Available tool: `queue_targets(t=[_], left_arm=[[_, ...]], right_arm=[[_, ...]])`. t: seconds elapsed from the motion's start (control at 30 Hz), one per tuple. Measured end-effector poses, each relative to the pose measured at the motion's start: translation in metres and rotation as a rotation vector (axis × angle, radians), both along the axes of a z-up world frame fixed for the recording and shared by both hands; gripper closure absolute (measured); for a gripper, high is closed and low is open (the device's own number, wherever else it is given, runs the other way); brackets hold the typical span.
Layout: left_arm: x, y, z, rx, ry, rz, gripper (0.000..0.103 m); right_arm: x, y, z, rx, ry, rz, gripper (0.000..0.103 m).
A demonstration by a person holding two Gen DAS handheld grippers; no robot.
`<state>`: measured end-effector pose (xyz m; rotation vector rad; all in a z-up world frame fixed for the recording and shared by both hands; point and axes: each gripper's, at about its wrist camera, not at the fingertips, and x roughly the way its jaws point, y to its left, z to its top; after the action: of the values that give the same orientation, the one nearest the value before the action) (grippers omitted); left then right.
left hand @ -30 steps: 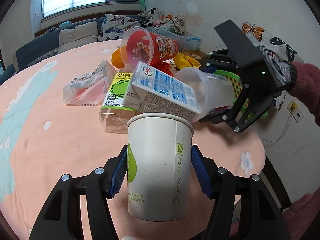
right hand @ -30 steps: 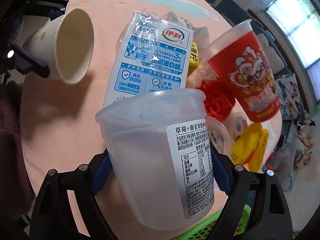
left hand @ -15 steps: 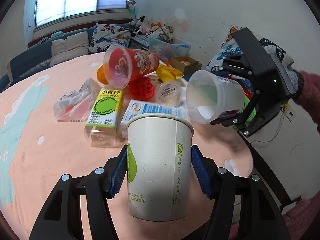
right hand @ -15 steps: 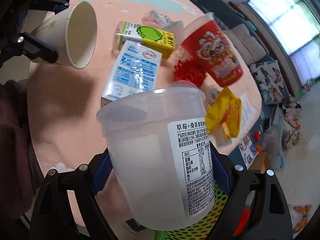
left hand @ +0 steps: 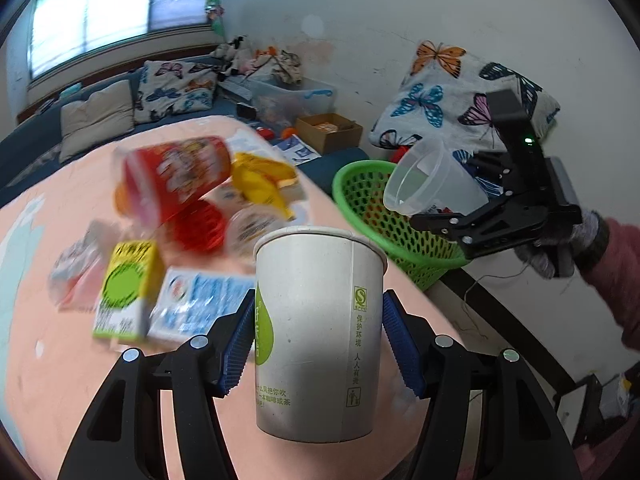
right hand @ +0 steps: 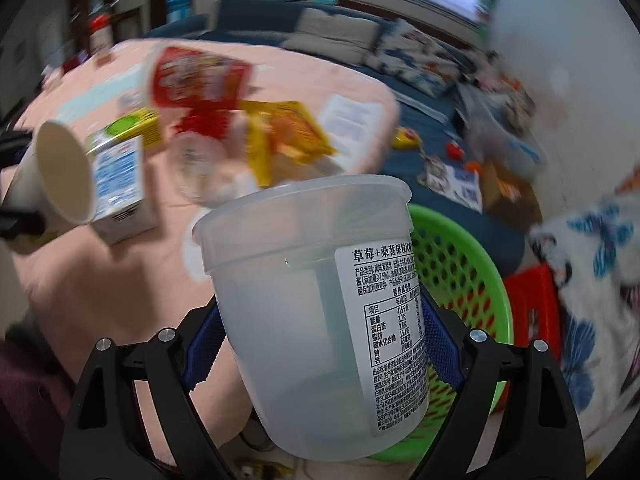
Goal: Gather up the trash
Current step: 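Carry the paper cup and plastic tub over the green basket and release both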
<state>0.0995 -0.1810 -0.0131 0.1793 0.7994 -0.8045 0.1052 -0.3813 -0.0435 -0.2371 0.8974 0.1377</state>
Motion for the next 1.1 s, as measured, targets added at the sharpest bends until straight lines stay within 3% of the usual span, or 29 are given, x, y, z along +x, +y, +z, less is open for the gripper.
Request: queue_targets(t=[0.17, 0.4, 1.1], left_arm=[[0.012, -0.031, 0.011, 0.004, -0.010, -0.027, 0.043], [0.027, -0.085, 0.019, 0.027, -0.024, -0.072, 0.043], [0.071, -0.200, -0.008, 0.020, 0.100, -0.112, 0.041]], right_arm=[[-0.008, -0.044, -0.011, 0.134, -0.002, -0.163, 0.017], [-0.017, -0.075, -0.029, 0.238, -0.006, -0.275, 0.017], [-0.072, -0.105, -0.022, 0.323, -0.074, -0.354, 0.010]])
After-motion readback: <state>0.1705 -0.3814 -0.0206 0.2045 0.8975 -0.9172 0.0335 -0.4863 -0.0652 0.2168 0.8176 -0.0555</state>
